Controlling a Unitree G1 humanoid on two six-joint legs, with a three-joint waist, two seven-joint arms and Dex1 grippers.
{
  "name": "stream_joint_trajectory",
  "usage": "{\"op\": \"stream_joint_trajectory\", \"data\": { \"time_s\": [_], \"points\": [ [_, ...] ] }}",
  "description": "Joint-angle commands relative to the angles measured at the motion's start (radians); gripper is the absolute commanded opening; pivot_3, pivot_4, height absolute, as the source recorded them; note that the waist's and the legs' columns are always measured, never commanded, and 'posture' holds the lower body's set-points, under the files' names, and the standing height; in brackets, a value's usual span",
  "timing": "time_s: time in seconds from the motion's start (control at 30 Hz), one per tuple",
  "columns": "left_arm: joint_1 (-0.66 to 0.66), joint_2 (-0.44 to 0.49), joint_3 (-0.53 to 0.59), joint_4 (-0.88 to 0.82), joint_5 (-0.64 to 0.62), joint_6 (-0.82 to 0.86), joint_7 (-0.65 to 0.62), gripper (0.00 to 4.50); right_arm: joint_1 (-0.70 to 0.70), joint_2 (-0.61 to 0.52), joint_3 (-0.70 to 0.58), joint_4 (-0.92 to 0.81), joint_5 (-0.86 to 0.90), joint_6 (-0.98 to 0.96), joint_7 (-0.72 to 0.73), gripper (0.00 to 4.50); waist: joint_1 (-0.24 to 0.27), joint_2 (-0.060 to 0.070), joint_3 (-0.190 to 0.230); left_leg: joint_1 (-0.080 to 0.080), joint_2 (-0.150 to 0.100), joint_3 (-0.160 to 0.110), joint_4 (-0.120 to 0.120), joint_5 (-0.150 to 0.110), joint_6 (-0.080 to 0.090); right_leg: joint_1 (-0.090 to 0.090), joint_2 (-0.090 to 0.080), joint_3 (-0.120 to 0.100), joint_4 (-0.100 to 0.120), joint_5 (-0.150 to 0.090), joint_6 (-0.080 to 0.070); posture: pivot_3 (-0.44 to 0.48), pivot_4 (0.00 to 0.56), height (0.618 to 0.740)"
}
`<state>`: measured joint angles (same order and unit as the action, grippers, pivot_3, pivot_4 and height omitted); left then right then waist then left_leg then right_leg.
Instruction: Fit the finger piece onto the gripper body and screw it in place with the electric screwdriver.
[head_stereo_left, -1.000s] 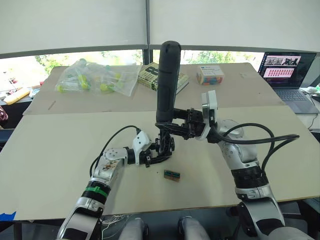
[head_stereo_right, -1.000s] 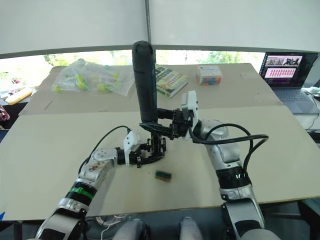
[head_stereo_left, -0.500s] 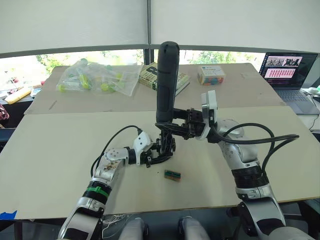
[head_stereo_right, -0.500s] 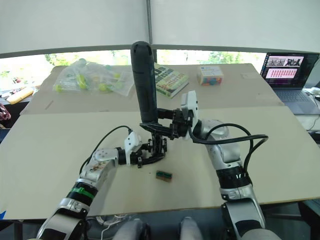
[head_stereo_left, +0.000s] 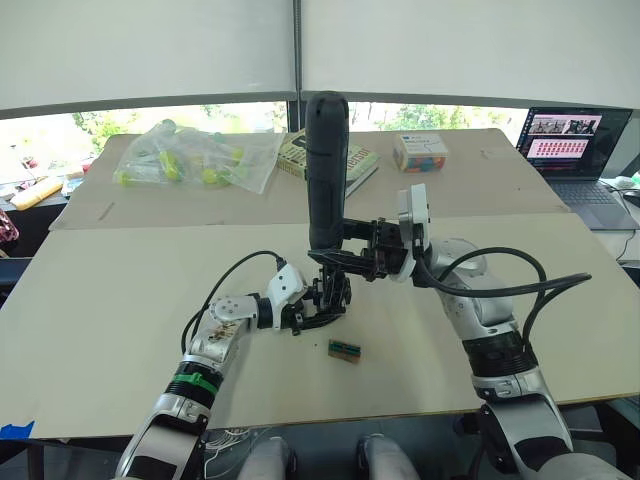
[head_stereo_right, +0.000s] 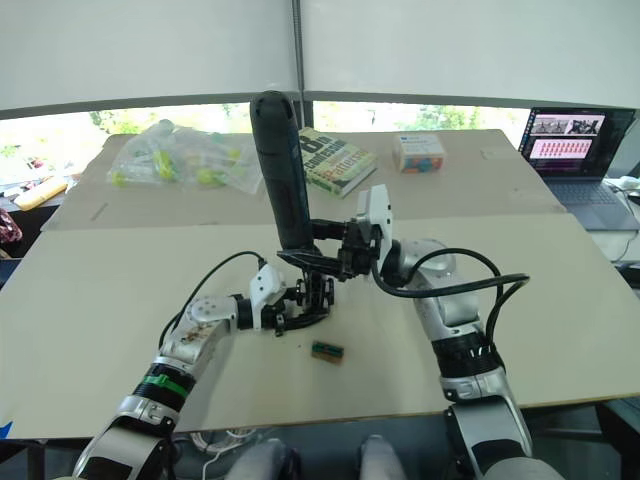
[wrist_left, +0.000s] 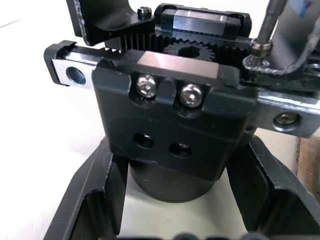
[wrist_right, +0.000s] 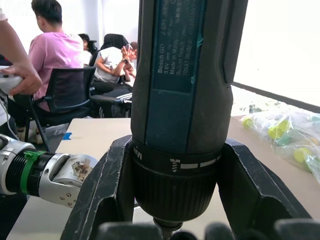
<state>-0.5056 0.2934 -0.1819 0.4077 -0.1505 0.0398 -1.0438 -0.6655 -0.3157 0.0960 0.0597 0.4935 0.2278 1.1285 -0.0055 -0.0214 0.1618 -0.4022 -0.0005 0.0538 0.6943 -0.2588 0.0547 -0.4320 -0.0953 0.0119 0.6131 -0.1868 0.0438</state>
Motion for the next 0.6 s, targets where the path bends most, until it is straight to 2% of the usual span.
{"op": "stream_joint_trajectory", "data": {
  "time_s": [0.03,0.17,0.6],
  "points": [
    [-0.001,0.006,-0.009,-0.018,-0.002,0.023,-0.006,2.32,0.044,-0.026,0.032,0.04,-0.056,0.004,0.0,1.96,-0.001,0.0,0.0,0.001,0.0,0.0,0.0,0.0,0.0,0.001,0.0,0.0,0.0,0.0,0.0,0.0,0.15,0.74],
    [0.004,0.008,-0.009,-0.024,-0.001,0.029,-0.003,2.32,0.05,-0.025,0.036,0.041,-0.051,0.025,-0.017,1.96,-0.005,0.0,0.0,0.006,0.001,-0.001,-0.001,0.0,0.0,0.007,0.0,0.0,-0.001,0.0,0.0,0.0,0.15,0.74],
    [0.006,0.001,-0.011,-0.021,-0.001,0.028,0.0,2.32,0.053,-0.034,0.048,0.06,-0.061,0.049,-0.059,1.96,-0.006,0.0,-0.002,0.009,0.001,-0.001,-0.001,0.0,0.0,0.009,-0.001,0.0,-0.001,0.0,0.0,0.0,0.15,0.74]
  ]
}}
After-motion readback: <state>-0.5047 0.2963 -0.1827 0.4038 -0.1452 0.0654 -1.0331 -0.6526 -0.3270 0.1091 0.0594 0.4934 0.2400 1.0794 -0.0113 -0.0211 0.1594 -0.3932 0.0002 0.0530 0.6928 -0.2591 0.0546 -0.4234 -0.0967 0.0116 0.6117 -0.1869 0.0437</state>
